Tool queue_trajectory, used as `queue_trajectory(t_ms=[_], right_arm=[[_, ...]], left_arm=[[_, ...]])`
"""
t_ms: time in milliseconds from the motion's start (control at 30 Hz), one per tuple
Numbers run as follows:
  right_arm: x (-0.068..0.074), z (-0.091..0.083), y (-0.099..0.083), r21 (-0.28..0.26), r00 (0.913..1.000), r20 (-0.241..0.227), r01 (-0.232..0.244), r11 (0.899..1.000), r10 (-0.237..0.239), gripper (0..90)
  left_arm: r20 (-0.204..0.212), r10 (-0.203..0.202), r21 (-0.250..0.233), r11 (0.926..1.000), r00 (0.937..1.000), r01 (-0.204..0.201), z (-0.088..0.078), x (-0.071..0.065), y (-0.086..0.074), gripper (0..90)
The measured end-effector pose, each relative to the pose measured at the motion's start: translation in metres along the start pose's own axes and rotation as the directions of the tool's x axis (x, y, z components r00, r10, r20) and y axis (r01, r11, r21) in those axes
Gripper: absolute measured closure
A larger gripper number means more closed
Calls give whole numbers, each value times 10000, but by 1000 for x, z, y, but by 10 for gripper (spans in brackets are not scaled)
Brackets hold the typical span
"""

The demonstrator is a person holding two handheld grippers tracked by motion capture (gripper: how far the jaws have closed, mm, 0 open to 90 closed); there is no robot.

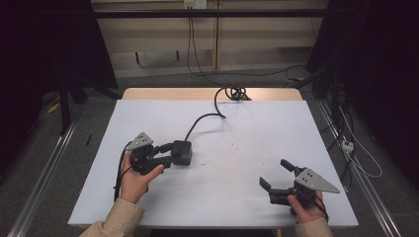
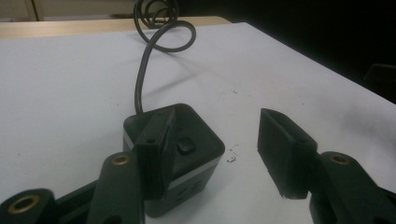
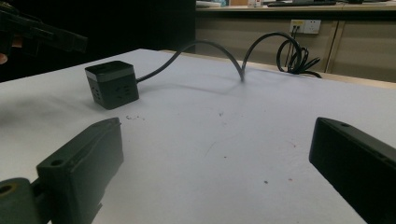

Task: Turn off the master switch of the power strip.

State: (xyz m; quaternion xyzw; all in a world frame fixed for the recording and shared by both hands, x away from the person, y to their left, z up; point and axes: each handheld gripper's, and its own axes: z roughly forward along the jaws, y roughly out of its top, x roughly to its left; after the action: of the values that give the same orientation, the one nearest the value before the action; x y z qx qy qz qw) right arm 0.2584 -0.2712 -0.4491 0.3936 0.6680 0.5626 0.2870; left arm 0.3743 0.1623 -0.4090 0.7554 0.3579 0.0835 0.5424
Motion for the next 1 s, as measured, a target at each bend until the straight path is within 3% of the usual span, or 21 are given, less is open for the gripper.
queue_trajectory(t_ms=[167,500,1000], right_arm=[[1,-1,1,-27,10000,-26,12,10000,-13,24],[1,-2,0,-25,10000,-52,47,10000,-48,24],[2,-3,2,-98,10000,-19,57,9999,-57,24]], left_arm=[[182,-99,-33,9999,9998,100,-2,1,-3,421],[167,-376,-358,9986,9992,382,-10,7,-4,377],[356,-83,-358,9993,9993,95,-30,11,-12,258]])
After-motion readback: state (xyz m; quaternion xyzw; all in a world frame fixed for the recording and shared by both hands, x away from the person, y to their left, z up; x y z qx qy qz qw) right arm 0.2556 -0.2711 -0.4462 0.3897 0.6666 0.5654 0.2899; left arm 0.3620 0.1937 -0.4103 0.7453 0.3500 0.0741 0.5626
